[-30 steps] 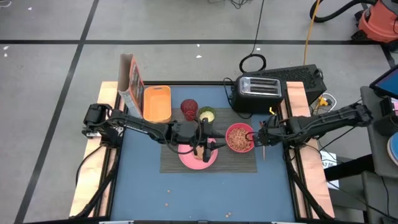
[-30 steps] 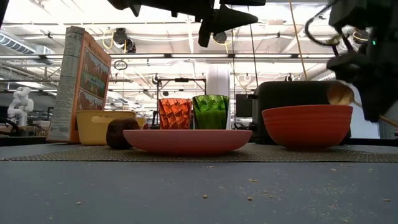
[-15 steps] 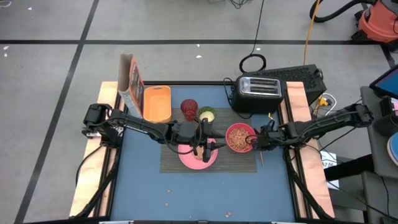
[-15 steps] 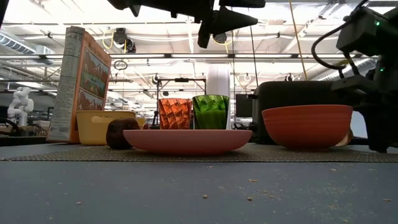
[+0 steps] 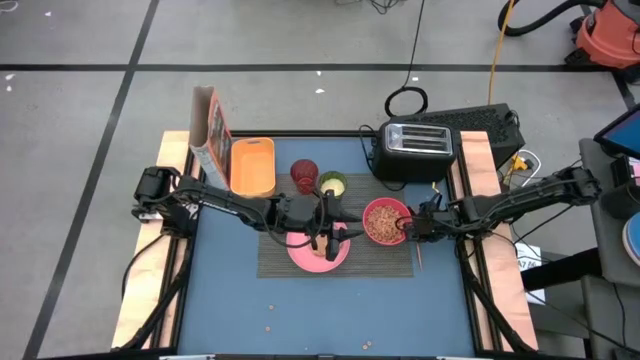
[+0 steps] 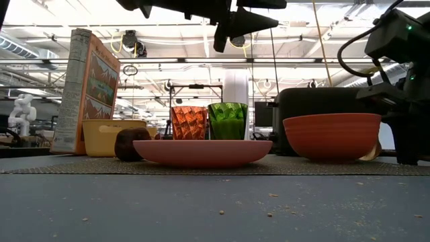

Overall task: Arrange a breakfast setting
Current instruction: Put the gold spoon to the right of the pink bowl, then return to Home Position

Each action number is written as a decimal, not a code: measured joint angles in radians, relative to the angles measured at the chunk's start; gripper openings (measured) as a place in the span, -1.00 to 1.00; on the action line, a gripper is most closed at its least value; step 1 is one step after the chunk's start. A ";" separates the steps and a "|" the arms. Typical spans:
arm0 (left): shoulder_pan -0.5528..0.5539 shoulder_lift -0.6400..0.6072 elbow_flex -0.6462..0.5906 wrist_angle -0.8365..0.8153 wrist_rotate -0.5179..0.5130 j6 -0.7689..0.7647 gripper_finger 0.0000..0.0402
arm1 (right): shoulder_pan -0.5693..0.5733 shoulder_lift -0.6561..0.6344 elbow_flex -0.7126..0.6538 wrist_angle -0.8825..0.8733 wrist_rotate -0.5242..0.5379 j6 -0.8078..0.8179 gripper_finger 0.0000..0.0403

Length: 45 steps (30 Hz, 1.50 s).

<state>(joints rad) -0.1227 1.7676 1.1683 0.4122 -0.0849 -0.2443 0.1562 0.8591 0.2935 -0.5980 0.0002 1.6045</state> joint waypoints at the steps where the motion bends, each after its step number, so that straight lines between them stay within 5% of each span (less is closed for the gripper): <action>1: 0.000 0.000 0.000 0.000 0.000 0.000 -0.14 | 0.000 -0.002 0.000 0.000 0.000 0.000 -0.80; 15: 0.000 0.000 0.000 -0.002 0.000 0.000 -0.14 | 0.000 -0.001 -0.001 0.007 -0.001 -0.056 -0.46; 23: 0.000 0.000 0.000 -0.018 0.000 0.001 -0.14 | 0.000 -0.015 -0.002 0.001 -0.003 -0.102 -0.48; 45: 0.000 -0.001 0.000 -0.042 0.000 0.008 -0.14 | 0.000 -0.374 -0.007 -0.140 -0.002 -0.143 -0.52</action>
<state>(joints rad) -0.1230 1.7668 1.1683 0.3698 -0.0849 -0.2367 0.1562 0.4856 0.2868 -0.7379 -0.0021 1.4616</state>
